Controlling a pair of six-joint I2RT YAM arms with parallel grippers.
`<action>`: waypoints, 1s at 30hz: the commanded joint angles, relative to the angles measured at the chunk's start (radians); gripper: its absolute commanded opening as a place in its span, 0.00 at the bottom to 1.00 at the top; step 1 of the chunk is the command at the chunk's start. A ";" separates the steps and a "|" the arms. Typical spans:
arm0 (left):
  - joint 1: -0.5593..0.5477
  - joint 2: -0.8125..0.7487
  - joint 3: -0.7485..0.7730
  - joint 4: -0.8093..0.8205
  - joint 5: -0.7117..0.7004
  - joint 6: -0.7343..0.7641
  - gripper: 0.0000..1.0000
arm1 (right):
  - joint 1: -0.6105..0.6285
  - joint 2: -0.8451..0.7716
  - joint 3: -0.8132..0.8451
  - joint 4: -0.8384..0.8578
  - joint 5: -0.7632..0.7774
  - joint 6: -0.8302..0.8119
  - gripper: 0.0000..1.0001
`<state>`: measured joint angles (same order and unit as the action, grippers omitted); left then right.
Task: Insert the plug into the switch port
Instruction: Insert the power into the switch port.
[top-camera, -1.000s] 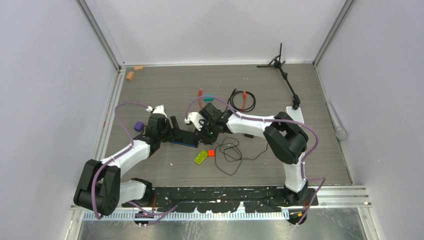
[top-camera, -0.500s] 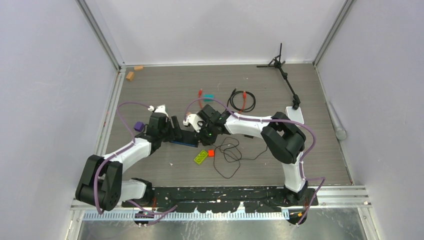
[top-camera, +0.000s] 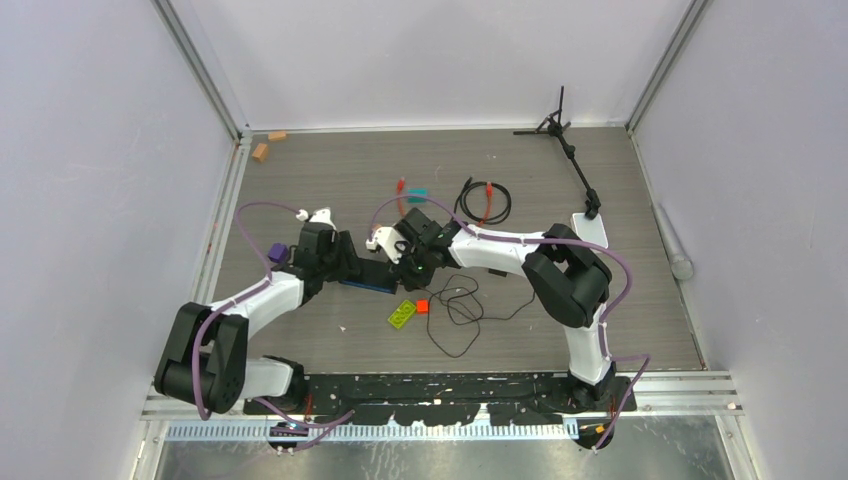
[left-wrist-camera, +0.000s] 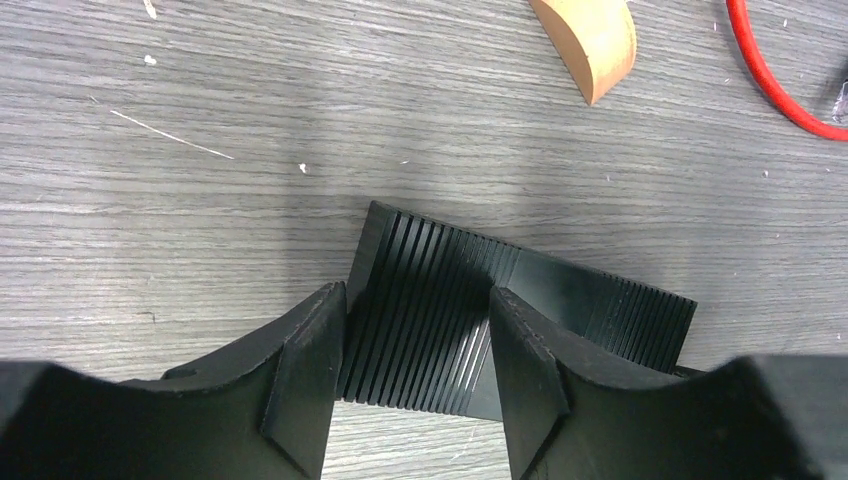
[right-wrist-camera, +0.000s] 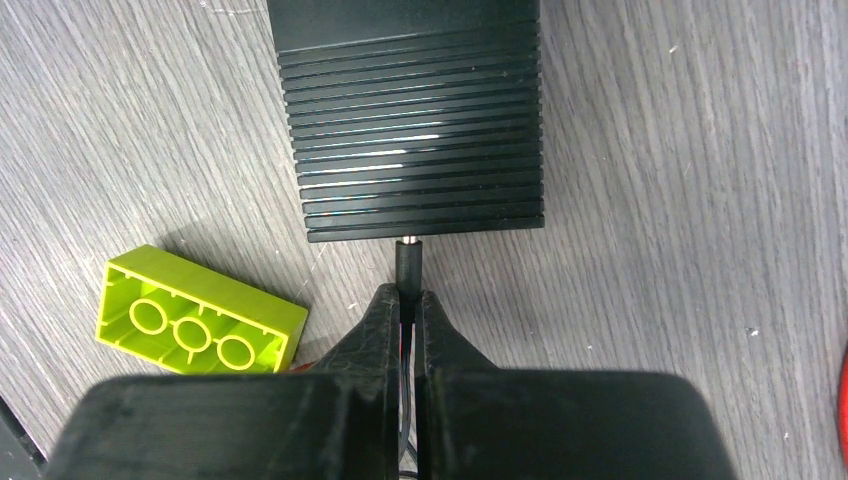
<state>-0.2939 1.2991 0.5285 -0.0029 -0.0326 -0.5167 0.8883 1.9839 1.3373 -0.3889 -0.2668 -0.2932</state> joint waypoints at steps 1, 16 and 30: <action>-0.001 0.008 0.021 0.033 0.028 -0.005 0.54 | 0.004 -0.001 0.042 0.068 0.024 0.033 0.00; -0.001 0.017 0.014 0.044 0.103 0.006 0.49 | 0.006 -0.003 0.026 0.161 0.069 0.056 0.00; -0.001 0.039 0.022 0.059 0.143 0.022 0.48 | 0.023 0.034 0.151 0.087 0.091 -0.043 0.01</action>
<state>-0.2798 1.3209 0.5331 0.0372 -0.0025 -0.4908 0.8909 2.0140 1.3918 -0.4156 -0.1566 -0.3092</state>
